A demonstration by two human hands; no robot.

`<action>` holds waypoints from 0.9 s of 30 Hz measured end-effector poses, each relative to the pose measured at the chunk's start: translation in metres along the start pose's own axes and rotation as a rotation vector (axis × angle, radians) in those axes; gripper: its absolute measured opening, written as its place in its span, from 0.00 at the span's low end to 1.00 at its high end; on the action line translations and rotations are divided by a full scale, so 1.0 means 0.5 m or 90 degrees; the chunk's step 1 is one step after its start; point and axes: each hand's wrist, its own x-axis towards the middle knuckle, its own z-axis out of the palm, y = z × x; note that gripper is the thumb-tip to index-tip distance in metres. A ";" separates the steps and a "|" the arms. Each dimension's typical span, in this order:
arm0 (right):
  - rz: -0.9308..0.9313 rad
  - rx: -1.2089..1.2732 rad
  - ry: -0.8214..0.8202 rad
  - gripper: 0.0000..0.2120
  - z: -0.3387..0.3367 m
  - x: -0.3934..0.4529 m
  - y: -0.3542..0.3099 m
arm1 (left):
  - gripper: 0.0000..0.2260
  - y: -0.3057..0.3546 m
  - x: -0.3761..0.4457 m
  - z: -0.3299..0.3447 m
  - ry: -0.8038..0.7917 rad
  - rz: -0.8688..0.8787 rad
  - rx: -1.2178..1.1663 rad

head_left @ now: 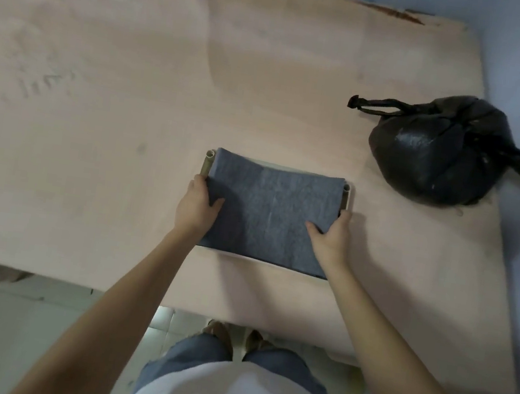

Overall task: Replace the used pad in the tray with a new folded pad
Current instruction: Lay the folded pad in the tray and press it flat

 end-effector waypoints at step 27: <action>-0.258 -0.683 -0.029 0.31 0.090 0.038 0.019 | 0.32 -0.051 0.036 0.095 -0.074 0.372 0.379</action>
